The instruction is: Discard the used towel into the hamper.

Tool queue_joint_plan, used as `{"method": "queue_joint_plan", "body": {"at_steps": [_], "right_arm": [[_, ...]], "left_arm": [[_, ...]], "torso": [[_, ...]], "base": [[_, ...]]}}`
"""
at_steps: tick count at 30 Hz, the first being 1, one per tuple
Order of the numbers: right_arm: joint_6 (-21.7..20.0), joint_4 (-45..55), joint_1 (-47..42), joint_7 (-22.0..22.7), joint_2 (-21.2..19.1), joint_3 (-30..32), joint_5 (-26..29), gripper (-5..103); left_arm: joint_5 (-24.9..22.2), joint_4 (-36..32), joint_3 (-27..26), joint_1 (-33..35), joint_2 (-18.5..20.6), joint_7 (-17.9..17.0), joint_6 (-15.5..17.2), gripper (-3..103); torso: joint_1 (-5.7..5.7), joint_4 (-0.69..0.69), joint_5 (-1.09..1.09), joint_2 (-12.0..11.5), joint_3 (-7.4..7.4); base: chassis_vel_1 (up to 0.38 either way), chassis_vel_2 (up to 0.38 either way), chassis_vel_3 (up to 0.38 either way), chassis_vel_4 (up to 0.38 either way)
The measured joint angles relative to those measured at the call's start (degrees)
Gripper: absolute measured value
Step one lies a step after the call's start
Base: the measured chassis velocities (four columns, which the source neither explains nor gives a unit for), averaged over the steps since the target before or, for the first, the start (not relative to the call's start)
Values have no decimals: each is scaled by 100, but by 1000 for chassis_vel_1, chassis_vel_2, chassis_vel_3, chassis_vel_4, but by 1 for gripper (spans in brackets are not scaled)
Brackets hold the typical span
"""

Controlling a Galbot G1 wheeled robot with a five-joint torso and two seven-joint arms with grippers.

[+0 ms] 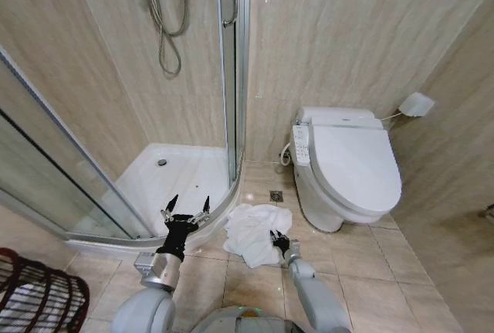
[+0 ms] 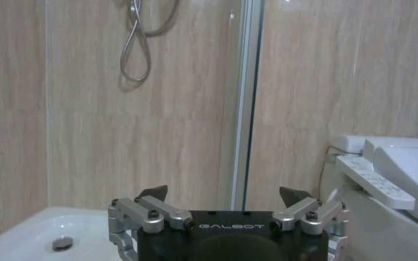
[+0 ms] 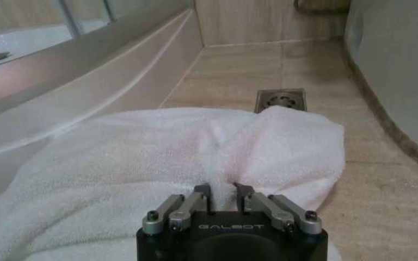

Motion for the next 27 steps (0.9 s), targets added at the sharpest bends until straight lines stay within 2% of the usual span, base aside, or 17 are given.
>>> {"method": "queue_joint_plan", "body": {"at_steps": [1,4,7,19,27], "right_arm": [[-2,39,-22,2,-5,-7,3,16],[-5,88,-51,8,-5,-10,8,13],[-15,186,-106,19,-12,-23,49,3],[-73,901,-356,146,-122,-356,484,2],[41,1533,-641,174,-242,-493,513,2]], "left_arm": [[0,0,0,0,0,0,0,100],[0,0,0,0,0,0,0,100],[0,0,0,0,0,0,0,100],[0,0,0,0,0,0,0,100],[0,0,0,0,0,0,0,100]], "torso": [[0,0,0,0,0],[0,0,0,0,0],[0,0,0,0,0],[0,0,0,0,0],[0,0,0,0,0]], "base": [[0,0,0,0],[0,0,0,0],[0,0,0,0],[0,0,0,0],[0,0,0,0]]}}
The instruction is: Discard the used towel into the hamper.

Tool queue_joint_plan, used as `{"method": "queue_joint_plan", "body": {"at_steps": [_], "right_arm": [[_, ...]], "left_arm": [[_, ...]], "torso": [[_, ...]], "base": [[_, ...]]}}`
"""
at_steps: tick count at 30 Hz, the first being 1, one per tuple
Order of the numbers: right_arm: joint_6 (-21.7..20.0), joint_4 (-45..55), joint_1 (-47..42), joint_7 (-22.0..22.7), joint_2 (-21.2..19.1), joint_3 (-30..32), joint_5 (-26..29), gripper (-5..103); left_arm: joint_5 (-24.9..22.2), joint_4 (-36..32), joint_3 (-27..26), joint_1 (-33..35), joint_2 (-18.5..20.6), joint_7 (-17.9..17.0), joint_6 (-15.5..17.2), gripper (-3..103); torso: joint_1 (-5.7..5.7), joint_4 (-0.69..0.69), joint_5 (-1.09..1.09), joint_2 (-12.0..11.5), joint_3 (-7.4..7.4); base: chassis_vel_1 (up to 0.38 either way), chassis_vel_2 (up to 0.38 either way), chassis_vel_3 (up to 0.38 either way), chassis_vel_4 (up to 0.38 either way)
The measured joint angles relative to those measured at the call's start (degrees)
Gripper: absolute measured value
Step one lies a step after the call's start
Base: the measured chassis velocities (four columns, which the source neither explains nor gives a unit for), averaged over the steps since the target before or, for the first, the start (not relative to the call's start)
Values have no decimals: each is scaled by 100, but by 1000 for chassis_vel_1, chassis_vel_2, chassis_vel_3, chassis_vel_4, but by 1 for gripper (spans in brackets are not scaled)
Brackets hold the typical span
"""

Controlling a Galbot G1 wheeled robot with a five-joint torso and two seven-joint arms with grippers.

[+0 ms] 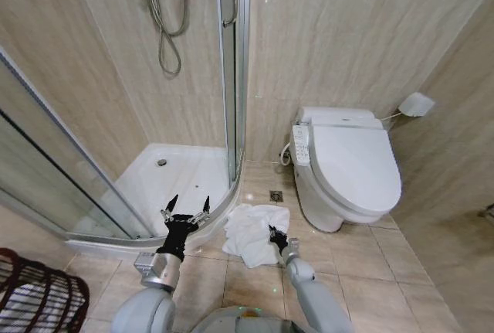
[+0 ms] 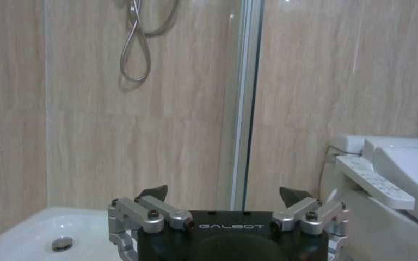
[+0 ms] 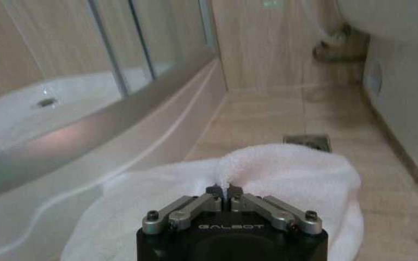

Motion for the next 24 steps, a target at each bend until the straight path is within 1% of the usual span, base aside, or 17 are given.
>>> {"method": "queue_joint_plan", "body": {"at_steps": [13,19,21,23,24], "right_arm": [[0,953,-530,13,-273,31,9,2],[125,1554,-913,-2,-278,86,-116,2],[132,1576,-926,-2,-280,88,-125,2],[247,1862,-1111,-26,-326,126,-327,2],[247,1862,-1111,-26,-326,126,-327,2]], "left_arm": [[0,0,0,0,0,0,0,100],[0,0,0,0,0,0,0,100],[0,0,0,0,0,0,0,100],[0,0,0,0,0,0,0,100],[0,0,0,0,0,0,0,100]], "torso": [[0,0,0,0,0],[0,0,0,0,0],[0,0,0,0,0],[0,1,0,0,0],[0,1,0,0,0]], "base": [[0,0,0,0],[0,0,0,0],[0,0,0,0],[0,0,0,0],[0,0,0,0]]}}
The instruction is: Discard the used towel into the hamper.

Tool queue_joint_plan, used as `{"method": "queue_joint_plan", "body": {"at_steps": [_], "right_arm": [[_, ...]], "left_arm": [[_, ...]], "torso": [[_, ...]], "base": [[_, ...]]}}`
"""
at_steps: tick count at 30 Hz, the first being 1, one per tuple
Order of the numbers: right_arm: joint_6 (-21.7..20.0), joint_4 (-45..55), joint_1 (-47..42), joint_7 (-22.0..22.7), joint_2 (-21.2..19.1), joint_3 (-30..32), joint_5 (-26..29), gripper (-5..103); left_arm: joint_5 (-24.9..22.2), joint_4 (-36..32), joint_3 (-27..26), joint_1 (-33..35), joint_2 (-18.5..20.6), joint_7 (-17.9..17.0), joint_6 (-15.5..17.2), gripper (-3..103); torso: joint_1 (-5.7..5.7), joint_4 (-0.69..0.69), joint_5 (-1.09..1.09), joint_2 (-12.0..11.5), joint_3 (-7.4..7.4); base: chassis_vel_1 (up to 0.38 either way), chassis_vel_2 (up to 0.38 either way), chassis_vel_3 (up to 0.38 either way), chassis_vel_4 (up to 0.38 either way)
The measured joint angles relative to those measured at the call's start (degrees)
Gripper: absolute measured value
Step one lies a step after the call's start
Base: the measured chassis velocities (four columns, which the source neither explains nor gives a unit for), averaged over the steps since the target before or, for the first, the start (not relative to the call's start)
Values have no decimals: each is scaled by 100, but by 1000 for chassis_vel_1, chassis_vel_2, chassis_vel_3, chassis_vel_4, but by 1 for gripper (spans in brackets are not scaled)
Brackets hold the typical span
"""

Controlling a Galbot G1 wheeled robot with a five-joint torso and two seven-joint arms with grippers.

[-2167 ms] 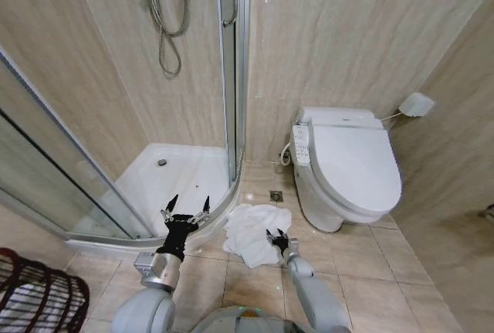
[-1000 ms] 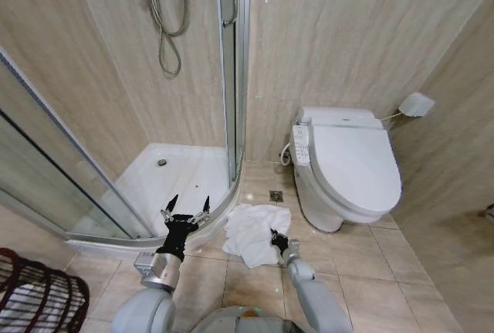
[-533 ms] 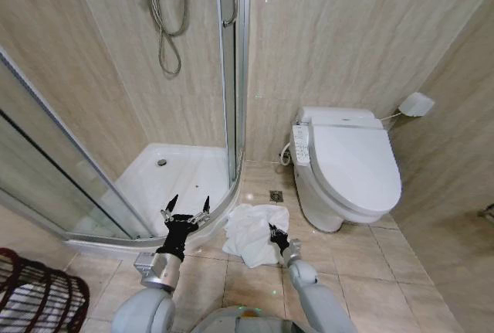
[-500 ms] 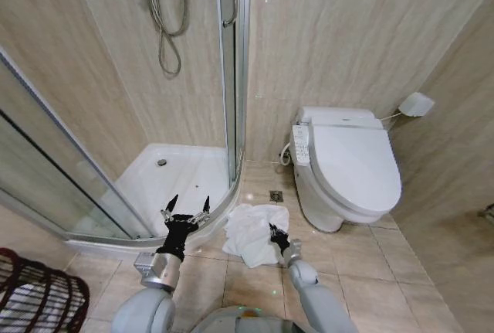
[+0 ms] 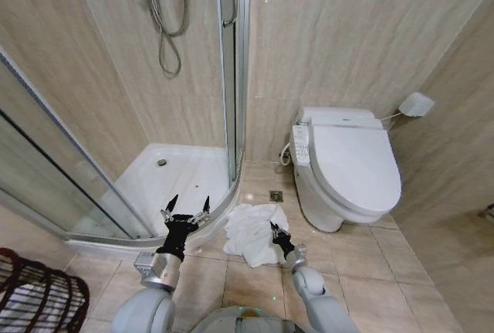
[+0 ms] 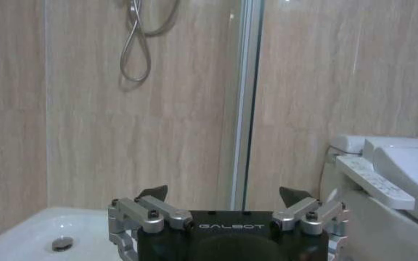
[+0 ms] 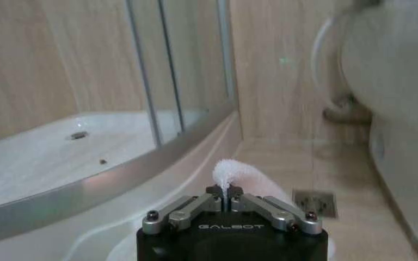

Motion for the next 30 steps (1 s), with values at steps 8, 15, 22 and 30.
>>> {"method": "queue_joint_plan", "body": {"at_steps": [8,15,22,30], "right_arm": [[282,593,-354,-90,-88,196,-450,2],[277,1168,-535,-58,-198,336,-344,2],[259,1585,-727,6,-320,505,-414,2],[690,1926,-908,159,-264,775,-839,2]], "left_arm": [[0,0,0,0,0,1,0,100],[0,0,0,0,1,0,0,100],[0,0,0,0,0,0,0,100],[0,0,0,0,0,0,0,100]], "torso": [[0,-1,0,0,0],[0,-1,0,0,0],[0,-1,1,0,0],[0,-1,1,0,0]], "base": [[0,0,0,0],[0,0,0,0],[0,0,0,0],[0,0,0,0]]}}
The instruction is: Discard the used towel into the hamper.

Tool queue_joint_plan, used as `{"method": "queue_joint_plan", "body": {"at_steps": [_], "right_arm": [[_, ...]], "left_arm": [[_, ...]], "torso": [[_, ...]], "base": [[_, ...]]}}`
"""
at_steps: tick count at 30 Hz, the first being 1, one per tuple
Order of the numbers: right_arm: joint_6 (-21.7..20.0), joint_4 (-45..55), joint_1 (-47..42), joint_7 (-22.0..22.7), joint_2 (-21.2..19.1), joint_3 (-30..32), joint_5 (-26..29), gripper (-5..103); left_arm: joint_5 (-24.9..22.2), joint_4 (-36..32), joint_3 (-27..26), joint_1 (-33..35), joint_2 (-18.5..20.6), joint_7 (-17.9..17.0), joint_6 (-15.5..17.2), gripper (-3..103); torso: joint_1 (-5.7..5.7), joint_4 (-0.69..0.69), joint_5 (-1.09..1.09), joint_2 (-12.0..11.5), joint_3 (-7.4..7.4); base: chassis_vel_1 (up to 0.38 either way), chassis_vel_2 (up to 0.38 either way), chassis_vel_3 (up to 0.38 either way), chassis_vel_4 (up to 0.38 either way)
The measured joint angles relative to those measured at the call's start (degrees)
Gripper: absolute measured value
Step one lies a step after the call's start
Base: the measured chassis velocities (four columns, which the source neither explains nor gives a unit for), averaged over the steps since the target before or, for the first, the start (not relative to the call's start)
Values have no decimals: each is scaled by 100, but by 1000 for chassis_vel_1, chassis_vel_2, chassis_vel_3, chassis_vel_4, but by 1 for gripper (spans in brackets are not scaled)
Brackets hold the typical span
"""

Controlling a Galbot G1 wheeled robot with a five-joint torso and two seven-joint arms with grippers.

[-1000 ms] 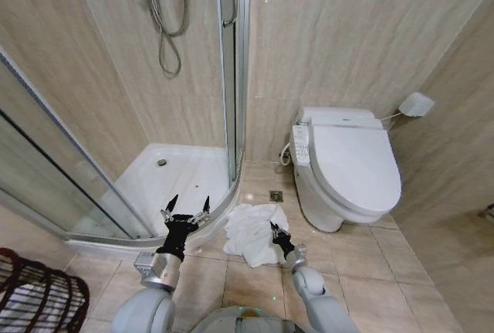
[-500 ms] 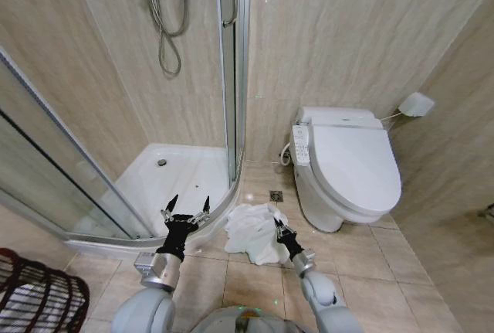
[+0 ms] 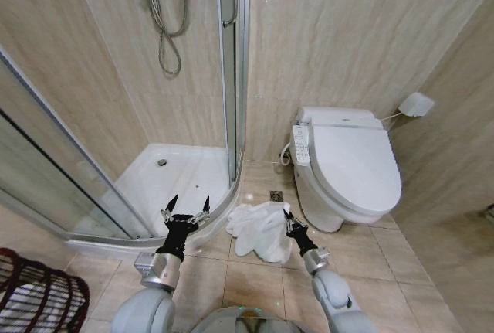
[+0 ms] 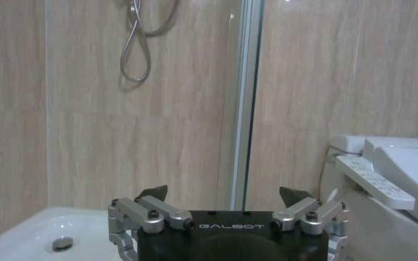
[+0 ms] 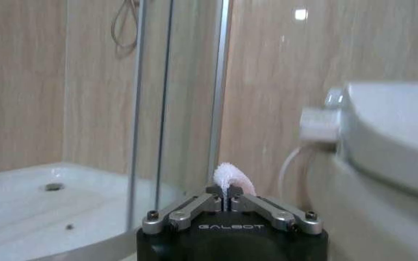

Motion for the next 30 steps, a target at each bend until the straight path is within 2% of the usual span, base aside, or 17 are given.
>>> {"method": "queue_joint_plan", "body": {"at_steps": [7,12,22,30], "right_arm": [[120,901,-262,111,66,244,60,2],[82,1516,-534,204,-84,341,149,2],[35,2095,-638,236,-98,485,149,2],[36,2391,-472,107,-664,765,613,2]], "left_arm": [[0,0,0,0,0,0,0,100],[0,0,0,0,-1,0,0,100],[0,0,0,0,0,0,0,100],[0,0,0,0,0,0,0,100]], "torso": [[0,0,0,0,0],[0,0,-1,0,0],[0,0,0,0,0],[0,0,0,0,0]], "base": [[0,0,0,0],[0,0,0,0],[0,0,0,0],[0,0,0,0]]}}
